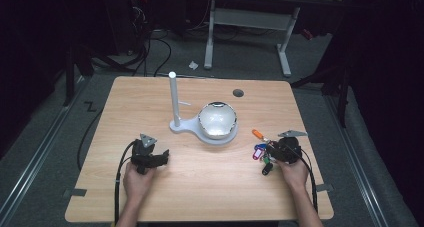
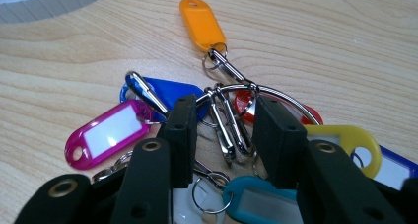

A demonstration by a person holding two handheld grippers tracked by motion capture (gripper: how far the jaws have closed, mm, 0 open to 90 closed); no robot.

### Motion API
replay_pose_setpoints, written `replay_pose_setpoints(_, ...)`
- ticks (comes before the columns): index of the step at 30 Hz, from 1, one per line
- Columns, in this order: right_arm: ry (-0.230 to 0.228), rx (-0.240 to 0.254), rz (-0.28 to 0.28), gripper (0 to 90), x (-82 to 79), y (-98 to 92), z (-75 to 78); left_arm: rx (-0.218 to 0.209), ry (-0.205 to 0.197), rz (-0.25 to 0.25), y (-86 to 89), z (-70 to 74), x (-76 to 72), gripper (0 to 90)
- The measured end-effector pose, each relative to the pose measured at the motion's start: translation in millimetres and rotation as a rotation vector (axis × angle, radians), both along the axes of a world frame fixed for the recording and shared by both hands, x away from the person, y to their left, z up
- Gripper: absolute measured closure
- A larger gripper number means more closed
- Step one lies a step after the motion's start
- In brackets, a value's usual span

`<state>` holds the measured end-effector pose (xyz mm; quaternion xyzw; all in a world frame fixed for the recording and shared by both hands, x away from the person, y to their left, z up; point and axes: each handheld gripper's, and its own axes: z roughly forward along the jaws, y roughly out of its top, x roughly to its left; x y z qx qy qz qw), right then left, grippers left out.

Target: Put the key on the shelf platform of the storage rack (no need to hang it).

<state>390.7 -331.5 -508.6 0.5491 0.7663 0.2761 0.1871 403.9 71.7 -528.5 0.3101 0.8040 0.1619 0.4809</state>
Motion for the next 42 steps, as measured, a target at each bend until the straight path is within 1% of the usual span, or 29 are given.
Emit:
replay_pose_setpoints(1,0.002,-0.002,0.004,66.0,0.2,0.5,0.2,0.000,0.000,0.000,0.0,0.0,0.0,22.3)
replay_pose_setpoints(4,-0.002,-0.034,0.030,72.3,-0.5,3.6,0.7,-0.001,0.000,0.001,-0.1,0.1,-0.1,22.3)
replay_pose_setpoints(5,-0.004,-0.035,0.034,76.7,-0.8,4.2,0.6,-0.001,0.001,0.002,-0.1,0.1,-0.1,22.3)
replay_pose_setpoints(7,-0.006,-0.038,0.040,78.3,-1.3,4.6,0.6,-0.004,0.002,0.004,-0.3,0.2,0.0,22.3)
replay_pose_setpoints(8,-0.010,-0.049,0.051,80.3,-1.9,5.9,0.6,-0.001,0.001,0.001,-0.1,0.1,-0.1,22.3)
replay_pose_setpoints(10,-0.012,-0.061,0.059,81.0,-2.3,7.2,0.8,-0.008,0.006,0.007,-0.5,0.5,-0.1,22.3)
replay_pose_setpoints(12,-0.011,-0.058,0.061,81.4,-3.1,7.6,0.9,-0.008,0.006,0.007,-0.4,0.5,-0.1,22.2)
replay_pose_setpoints(16,-0.027,-0.044,0.066,83.0,-5.3,7.1,-0.5,-0.008,0.005,0.006,-0.4,0.5,-0.2,22.2)
replay_pose_setpoints(17,-0.029,-0.032,0.063,83.4,-6.0,6.5,-0.7,-0.009,0.006,0.007,-0.4,0.5,-0.2,22.2)
replay_pose_setpoints(18,-0.029,-0.032,0.063,83.4,-6.0,6.5,-0.7,-0.009,0.006,0.007,-0.4,0.5,-0.2,22.2)
replay_pose_setpoints(19,-0.037,-0.007,0.062,83.4,-7.5,4.8,0.5,-0.009,0.006,0.007,-0.4,0.5,-0.2,22.2)
replay_pose_setpoints(20,-0.042,-0.004,0.061,83.5,-8.3,4.4,1.9,-0.009,0.006,0.008,-0.5,0.6,-0.2,22.2)
replay_pose_setpoints(22,-0.061,0.007,0.061,83.5,-10.6,2.9,7.2,-0.008,0.006,0.006,-0.4,0.5,-0.2,22.2)
replay_pose_setpoints(23,-0.061,0.007,0.061,83.5,-10.6,2.9,7.2,-0.008,0.006,0.006,-0.4,0.5,-0.2,22.2)
replay_pose_setpoints(24,-0.083,0.027,0.060,83.5,-13.7,0.1,14.8,-0.008,0.006,0.006,-0.5,0.5,-0.2,22.2)
replay_pose_setpoints(25,-0.083,0.027,0.060,83.5,-13.7,0.1,14.8,-0.008,0.006,0.006,-0.5,0.5,-0.2,22.2)
replay_pose_setpoints(26,-0.106,0.042,0.062,83.5,-16.4,-2.1,21.2,-0.008,0.005,0.006,-0.4,0.5,-0.2,22.2)
replay_pose_setpoints(28,-0.123,0.050,0.063,83.5,-18.5,-3.4,26.2,-0.004,0.002,0.003,-0.2,0.2,-0.2,22.2)
replay_pose_setpoints(30,-0.138,0.062,0.065,83.5,-20.5,-4.3,31.4,-0.012,0.006,0.009,-0.7,0.6,-0.1,22.2)
replay_pose_setpoints(31,-0.147,0.068,0.067,83.5,-21.5,-5.2,34.0,-0.003,0.001,0.002,-0.2,0.1,-0.2,22.2)
replay_pose_setpoints(32,-0.154,0.080,0.066,83.5,-22.8,-6.0,36.5,-0.008,0.005,0.006,-0.4,0.4,-0.2,22.2)
replay_pose_setpoints(35,-0.166,0.084,0.068,83.5,-25.0,-7.4,41.7,-0.007,0.005,0.006,-0.4,0.4,-0.2,22.2)
replay_pose_setpoints(36,-0.179,0.086,0.070,83.5,-27.2,-8.2,47.3,-0.008,0.005,0.006,-0.4,0.4,-0.2,22.2)
replay_pose_setpoints(38,-0.193,0.086,0.077,83.5,-29.1,-8.5,52.7,-0.005,0.004,0.004,-0.3,0.3,-0.2,22.2)
replay_pose_setpoints(40,-0.196,0.089,0.078,83.5,-30.2,-8.1,55.4,-0.006,0.005,0.004,-0.3,0.4,-0.2,22.2)
replay_pose_setpoints(42,-0.219,0.102,0.090,83.5,-32.5,-8.7,62.7,-0.003,0.002,0.003,-0.2,0.2,-0.1,22.2)
